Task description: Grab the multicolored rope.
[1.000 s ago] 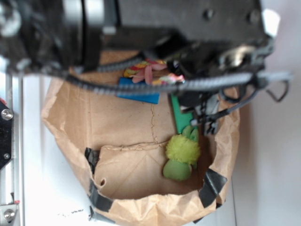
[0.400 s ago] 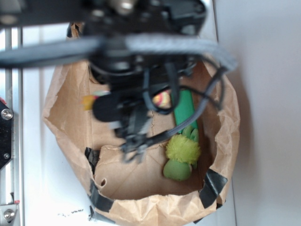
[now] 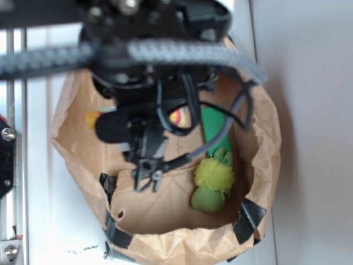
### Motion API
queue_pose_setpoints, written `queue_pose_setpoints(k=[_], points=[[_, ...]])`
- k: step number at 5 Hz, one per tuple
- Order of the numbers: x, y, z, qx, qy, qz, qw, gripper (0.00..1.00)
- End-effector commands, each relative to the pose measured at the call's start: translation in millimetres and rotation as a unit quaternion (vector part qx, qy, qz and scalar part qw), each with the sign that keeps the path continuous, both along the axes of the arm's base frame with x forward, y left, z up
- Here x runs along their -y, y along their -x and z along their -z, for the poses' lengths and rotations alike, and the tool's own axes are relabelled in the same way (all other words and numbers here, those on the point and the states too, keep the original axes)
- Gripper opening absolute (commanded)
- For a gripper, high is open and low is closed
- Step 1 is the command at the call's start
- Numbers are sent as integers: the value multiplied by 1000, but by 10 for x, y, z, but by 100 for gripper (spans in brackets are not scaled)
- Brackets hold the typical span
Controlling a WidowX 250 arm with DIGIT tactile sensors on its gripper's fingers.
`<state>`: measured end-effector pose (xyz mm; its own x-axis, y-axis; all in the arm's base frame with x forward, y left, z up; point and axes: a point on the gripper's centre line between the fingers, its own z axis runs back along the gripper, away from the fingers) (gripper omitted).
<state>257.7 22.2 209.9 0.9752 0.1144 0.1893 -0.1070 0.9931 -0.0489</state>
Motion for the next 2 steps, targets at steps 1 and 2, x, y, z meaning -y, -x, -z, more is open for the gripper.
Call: queue_pose_setpoints(k=[1,2], points=[[107,-51,80,33,-29,-2,999,0],[152,-55,119,43,-28,-1,999,0]])
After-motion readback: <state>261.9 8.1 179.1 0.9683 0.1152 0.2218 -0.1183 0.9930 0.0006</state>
